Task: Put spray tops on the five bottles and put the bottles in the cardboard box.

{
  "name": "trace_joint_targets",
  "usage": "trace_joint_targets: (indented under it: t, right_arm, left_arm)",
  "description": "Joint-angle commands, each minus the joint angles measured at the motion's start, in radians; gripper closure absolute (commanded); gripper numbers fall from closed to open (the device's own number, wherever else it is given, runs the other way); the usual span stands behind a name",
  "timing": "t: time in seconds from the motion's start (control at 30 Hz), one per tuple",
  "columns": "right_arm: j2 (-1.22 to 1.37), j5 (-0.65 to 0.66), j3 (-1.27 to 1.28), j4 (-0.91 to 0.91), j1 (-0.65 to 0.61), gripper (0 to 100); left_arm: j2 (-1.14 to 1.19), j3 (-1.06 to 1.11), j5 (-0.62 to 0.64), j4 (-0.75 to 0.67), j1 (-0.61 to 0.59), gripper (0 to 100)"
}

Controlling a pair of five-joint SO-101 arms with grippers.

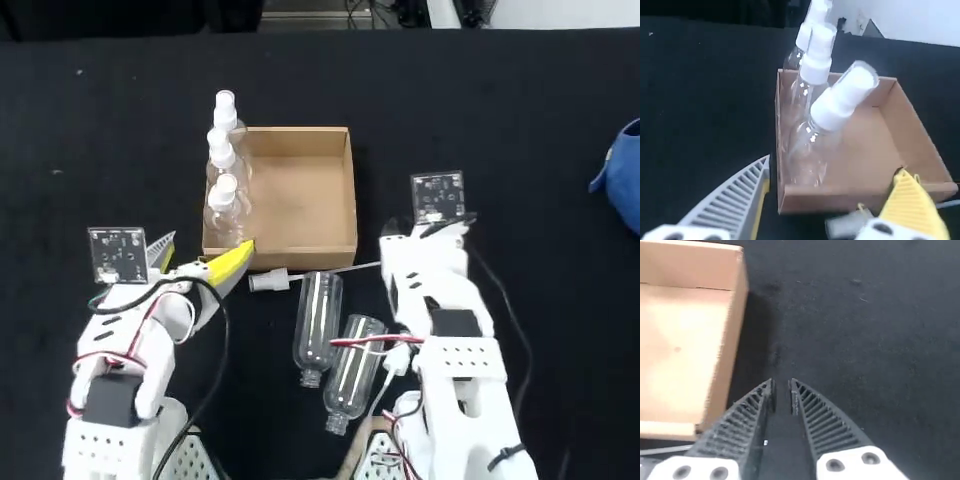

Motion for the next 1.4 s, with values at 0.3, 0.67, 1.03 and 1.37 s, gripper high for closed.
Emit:
trace_joint_targets:
  t: [0.3, 0.67, 1.03, 1.37]
  right_arm:
    - [-0.016, 0.347, -0.568, 0.776, 0.041, 82.9]
    - [-0.015, 0.911, -0.677, 1.138, 0.035, 82.8]
    - [0.157, 0.921, -0.785, 1.316, -0.284, 82.8]
    - [0.340, 0.939, -0.728, 1.293, -0.621, 82.8]
  left_arm:
    - [-0.032, -0.101, 0.023, 0.252, -0.002, 76]
    - [-0.100, 0.015, 0.012, 0.245, -0.004, 76]
    - [-0.100, 0.067, -0.160, 0.130, -0.323, 76]
    - [-0.100, 0.157, -0.160, -0.005, -0.420, 76]
